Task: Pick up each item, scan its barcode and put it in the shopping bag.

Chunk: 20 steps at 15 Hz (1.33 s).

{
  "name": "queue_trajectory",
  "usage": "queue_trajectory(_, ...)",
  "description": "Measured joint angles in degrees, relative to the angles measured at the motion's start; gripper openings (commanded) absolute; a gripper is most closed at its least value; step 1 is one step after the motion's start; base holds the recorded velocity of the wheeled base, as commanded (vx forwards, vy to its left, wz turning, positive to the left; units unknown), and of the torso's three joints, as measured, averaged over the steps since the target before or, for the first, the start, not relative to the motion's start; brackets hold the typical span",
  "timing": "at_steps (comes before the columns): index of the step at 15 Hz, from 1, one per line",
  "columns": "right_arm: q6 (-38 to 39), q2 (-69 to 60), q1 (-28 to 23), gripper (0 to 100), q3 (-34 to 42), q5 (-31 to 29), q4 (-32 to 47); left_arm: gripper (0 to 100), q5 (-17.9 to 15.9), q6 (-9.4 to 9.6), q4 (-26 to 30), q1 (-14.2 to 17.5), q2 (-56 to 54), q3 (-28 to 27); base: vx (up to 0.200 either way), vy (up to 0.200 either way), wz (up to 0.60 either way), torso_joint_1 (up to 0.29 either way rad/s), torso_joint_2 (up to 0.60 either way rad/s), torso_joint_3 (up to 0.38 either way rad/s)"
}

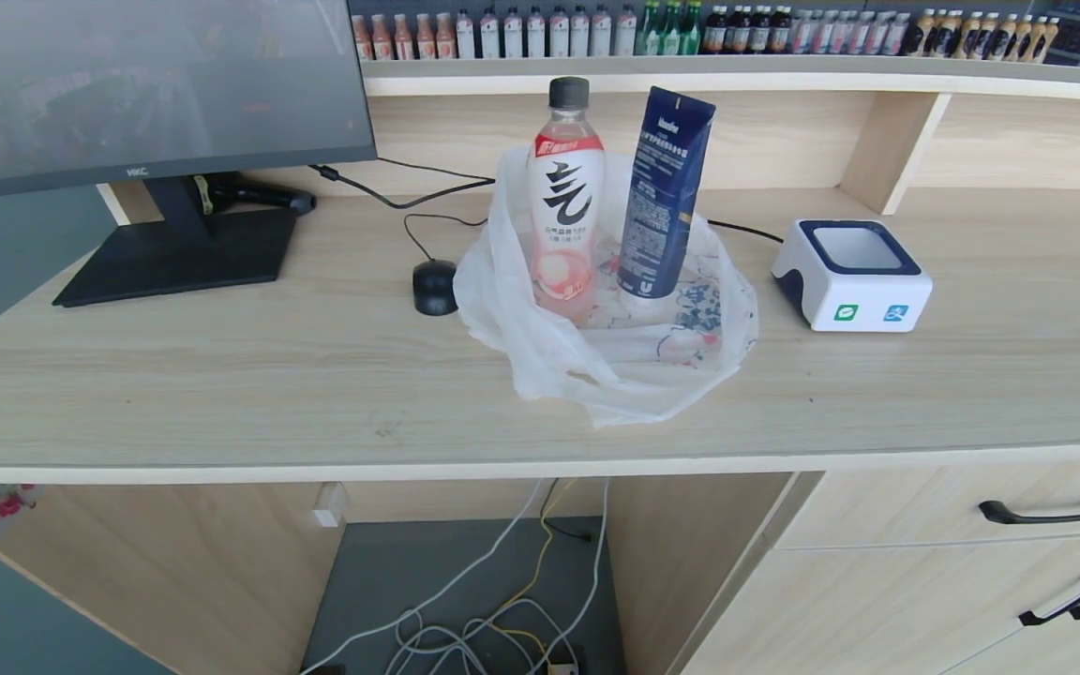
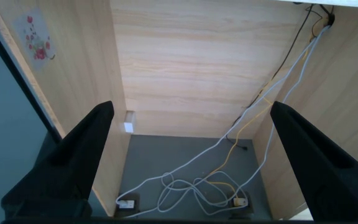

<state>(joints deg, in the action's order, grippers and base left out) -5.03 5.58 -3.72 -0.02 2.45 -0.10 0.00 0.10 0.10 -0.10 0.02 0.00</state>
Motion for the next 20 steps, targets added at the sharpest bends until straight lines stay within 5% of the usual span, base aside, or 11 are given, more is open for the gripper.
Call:
queue_trajectory(15,4.17,-0.88,-0.16,100,0.02,-1.28,0.20,100,0.00,-0.34,0.00,0.05,-0.02,0.00,-0.040,0.000,0.00,0.003,0.00,0.001)
queue_trajectory(20,4.17,-0.85,-0.16,100,0.00,-1.23,0.20,100,0.00,-0.61,0.00,0.10,-0.02,0.00,0.000,-0.200,0.00,0.006,0.00,-0.002)
